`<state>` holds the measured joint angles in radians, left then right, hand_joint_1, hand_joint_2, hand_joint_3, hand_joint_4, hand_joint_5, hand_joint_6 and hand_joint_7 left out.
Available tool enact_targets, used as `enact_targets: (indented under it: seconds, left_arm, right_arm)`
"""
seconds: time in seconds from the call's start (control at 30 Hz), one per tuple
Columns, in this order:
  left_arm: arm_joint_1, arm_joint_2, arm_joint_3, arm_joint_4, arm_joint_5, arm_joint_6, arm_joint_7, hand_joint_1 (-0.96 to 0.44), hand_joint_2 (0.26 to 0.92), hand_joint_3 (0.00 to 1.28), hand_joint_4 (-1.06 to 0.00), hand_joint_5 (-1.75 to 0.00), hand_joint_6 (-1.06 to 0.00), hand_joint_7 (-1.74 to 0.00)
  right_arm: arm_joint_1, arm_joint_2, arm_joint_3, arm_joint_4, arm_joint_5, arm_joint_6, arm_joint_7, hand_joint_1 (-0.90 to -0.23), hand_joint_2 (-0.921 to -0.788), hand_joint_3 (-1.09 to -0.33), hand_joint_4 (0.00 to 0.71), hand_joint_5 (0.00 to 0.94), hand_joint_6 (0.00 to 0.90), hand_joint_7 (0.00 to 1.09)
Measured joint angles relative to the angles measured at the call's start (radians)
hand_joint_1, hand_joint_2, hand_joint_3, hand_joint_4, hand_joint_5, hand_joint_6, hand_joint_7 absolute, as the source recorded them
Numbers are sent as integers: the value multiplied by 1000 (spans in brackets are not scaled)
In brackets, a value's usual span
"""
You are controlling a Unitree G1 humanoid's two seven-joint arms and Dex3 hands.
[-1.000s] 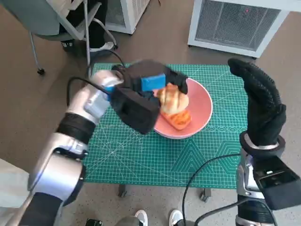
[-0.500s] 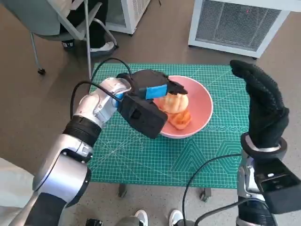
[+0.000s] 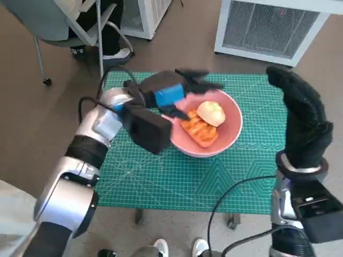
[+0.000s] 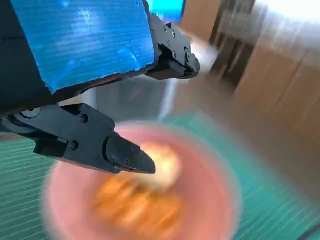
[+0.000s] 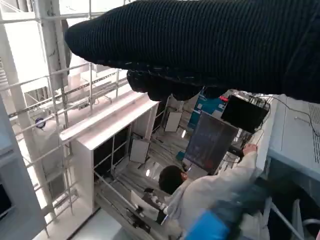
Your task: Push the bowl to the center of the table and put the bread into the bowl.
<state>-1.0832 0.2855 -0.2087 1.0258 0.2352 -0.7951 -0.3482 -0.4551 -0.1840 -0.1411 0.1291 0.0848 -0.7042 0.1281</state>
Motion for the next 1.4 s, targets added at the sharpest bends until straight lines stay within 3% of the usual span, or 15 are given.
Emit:
enact_targets:
  seconds: [0.13, 0.33, 0.43, 0.63, 0.93, 1.27, 1.4]
  left_arm:
    - [54, -30, 81, -34, -88, -37, 56, -361, 920, 231, -312, -52, -495, -79]
    - [156, -96, 171, -176, -247, -13, 67, -400, 921, 405, -320, -51, -441, -77]
    - [212, -133, 196, -268, -330, 30, 60, -395, 921, 449, -328, -52, -207, -501]
    - [324, -202, 217, -460, -435, 134, 60, -396, 921, 471, -324, -55, -59, -767]
    - [427, -235, 218, -651, -452, 255, 58, -430, 921, 473, -298, -52, -4, -839]
    - [457, -248, 219, -732, -475, 302, 26, -447, 921, 472, -288, -55, 1, -857]
    - [463, -250, 221, -750, -485, 315, 17, -455, 921, 458, -287, -60, 1, -879]
  right_arm:
    - [-16, 1, -1, -10, -15, 23, -21, -391, -921, -513, 448, 3, 124, 694]
    - [-40, 4, -4, -47, -49, 58, -60, -386, -921, -516, 438, 0, 127, 692]
    - [-50, 6, -3, -59, -54, 70, -70, -386, -921, -516, 434, 0, 130, 691]
    - [-76, 7, 0, -67, -57, 86, -80, -382, -921, -517, 430, 0, 131, 692]
    - [-110, 8, 13, -68, -73, 100, -82, -394, -921, -518, 438, 4, 130, 695]
    - [-130, 8, 26, -64, -96, 112, -86, -400, -921, -520, 430, 2, 124, 698]
    - [-136, 7, 27, -62, -118, 113, -92, -401, -921, -523, 430, 2, 119, 697]
